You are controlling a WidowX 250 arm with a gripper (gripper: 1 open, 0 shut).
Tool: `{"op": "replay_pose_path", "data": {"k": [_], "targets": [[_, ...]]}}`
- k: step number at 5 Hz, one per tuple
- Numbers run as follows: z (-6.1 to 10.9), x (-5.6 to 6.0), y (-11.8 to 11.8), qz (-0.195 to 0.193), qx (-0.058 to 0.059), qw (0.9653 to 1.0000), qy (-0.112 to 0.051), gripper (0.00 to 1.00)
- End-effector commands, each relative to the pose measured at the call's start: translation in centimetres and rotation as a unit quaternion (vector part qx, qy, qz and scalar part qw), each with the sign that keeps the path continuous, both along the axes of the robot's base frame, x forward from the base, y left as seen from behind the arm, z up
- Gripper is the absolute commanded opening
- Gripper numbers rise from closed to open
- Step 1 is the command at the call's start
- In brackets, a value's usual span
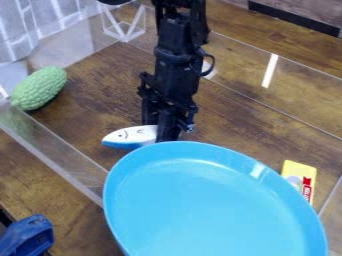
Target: Put the white object in the blue tray
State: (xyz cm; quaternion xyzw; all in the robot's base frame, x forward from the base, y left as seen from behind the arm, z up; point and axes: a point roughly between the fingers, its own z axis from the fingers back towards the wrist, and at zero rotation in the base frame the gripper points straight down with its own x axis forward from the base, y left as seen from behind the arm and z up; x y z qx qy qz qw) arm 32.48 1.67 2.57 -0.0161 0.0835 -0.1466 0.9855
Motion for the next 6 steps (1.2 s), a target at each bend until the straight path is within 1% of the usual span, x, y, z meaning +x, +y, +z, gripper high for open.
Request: {"op": "replay_pose_path", "data": {"k": [1,2,3,4,5,6], "targets": [[3.1,0.0,0.6,0.021,0.004,0.9989,-0.043,0.00],[3.5,-1.4,0.7,0.044,0.008,0.9980,-0.043,0.00],[3.6,-2.4,0.4,0.028,0.013,0.9983,-0.050,0.00],[3.5,-3.2,0.4,0.012,0.018,0.9983,-0.055,0.00],[3.6,-4.2,0.2,-0.003,0.028,0.9977,-0.063,0.00],[2.8,-4.0,-1.2,-0.025,0.028,0.9965,-0.075,0.00]]}}
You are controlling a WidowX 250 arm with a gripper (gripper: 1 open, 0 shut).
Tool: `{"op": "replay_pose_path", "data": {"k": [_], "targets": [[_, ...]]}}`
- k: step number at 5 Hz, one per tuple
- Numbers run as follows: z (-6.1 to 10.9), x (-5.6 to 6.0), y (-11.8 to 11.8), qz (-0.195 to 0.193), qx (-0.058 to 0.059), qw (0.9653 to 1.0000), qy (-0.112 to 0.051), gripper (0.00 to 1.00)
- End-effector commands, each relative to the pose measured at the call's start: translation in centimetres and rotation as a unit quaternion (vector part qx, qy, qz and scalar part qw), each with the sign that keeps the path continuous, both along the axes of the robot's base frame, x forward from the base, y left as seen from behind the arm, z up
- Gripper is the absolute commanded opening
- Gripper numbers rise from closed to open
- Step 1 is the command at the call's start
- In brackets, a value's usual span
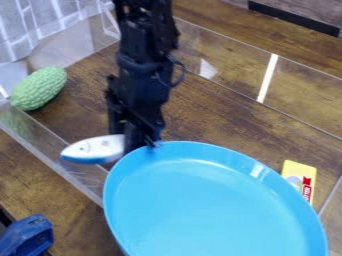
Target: Put the white object in the blue tray
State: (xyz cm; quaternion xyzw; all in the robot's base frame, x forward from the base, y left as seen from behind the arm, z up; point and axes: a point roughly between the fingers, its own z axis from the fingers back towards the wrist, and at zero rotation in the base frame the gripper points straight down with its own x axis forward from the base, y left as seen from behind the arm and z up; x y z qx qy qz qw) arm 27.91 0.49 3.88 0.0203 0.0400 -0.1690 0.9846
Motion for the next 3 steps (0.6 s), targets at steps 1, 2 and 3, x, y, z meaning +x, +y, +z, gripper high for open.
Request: {"op": "replay_pose_path", "data": {"k": [1,2,3], "targets": [[0.5,1.0,-1.6,-0.023,0.007,0.9987,-0.046,0.00],[0.2,0.6,-0.8,-0.063,0.008,0.9968,-0.049,0.00],[0.0,0.4,-0.4,-0.095,0.006,0.9943,-0.048,0.00]]}}
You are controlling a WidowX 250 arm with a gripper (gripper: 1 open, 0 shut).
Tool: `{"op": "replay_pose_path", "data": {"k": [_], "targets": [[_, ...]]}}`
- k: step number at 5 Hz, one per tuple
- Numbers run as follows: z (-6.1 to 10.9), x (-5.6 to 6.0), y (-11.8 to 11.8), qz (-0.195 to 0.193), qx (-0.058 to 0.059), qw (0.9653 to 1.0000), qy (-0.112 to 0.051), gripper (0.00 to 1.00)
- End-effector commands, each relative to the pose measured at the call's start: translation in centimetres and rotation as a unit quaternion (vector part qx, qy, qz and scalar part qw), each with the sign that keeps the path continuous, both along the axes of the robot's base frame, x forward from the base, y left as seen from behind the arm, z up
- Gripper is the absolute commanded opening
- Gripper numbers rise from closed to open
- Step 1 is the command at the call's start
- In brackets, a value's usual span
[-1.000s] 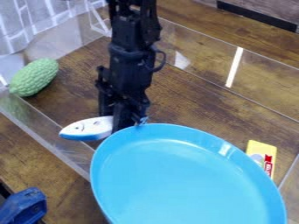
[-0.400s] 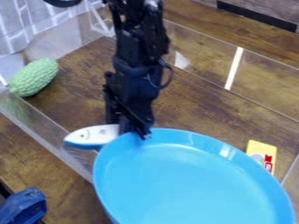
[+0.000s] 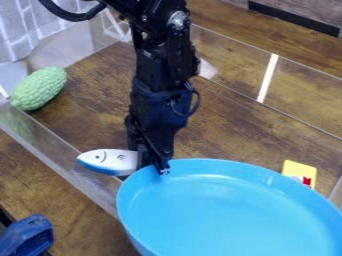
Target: Put the white object in the blue tray
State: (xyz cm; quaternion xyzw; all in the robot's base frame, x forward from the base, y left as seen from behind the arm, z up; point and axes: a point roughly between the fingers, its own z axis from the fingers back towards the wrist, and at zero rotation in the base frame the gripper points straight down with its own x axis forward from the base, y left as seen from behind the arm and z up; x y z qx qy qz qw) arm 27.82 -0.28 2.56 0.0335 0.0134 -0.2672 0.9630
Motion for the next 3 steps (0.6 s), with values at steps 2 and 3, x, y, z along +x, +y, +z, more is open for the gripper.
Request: {"op": "replay_pose_path", "data": {"k": [2,3], "targets": [[0.0,0.9,2.1,0.003,-0.003,0.9997,-0.022,0.00],[-0.4,1.2,3.1,0.000,-0.002,0.9997,-0.023,0.00]]}}
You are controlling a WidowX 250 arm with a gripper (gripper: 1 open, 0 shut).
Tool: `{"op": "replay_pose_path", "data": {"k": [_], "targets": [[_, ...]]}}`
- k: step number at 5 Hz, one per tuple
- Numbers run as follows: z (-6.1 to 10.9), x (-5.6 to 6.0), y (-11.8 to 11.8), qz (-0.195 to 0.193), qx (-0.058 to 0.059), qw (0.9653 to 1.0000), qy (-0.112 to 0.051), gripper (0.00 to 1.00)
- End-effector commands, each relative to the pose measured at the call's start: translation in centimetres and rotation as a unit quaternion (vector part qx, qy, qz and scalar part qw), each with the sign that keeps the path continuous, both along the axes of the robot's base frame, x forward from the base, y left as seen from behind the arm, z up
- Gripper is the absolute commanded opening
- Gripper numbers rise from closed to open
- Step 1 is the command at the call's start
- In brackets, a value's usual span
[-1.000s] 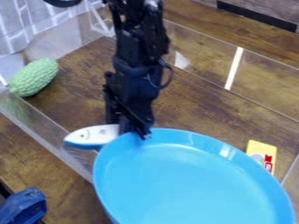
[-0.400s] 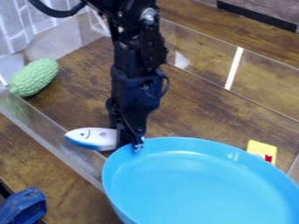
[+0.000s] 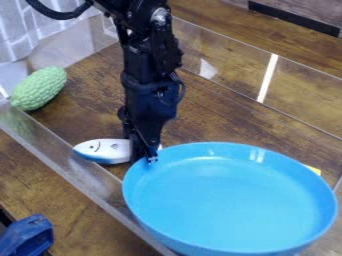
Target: Put the white object in the blue tray
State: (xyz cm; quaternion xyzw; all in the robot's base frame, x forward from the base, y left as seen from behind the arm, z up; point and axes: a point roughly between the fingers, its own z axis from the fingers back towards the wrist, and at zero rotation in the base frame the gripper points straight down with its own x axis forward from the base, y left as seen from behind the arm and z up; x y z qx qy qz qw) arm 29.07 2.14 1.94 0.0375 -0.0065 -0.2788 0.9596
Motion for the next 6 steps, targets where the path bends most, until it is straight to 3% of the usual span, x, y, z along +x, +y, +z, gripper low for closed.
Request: {"op": "replay_pose_path", "data": {"k": [1,3,4,5,6], "targets": [[0.2,-0.1,1.7,0.015,-0.001,0.9999,-0.001,0.00],[2.9,0.7,2.0,0.070,0.017,0.9974,-0.002,0.00],[6.0,2.0,0.7,0.058,0.027,0.9979,-0.011,0.00],[10.2,3.5,-0.7,0.043,0.055,0.9974,-0.013,0.00],[13.1,5.3,-2.5,0.024,0.061,0.9969,-0.045,0.00]]}}
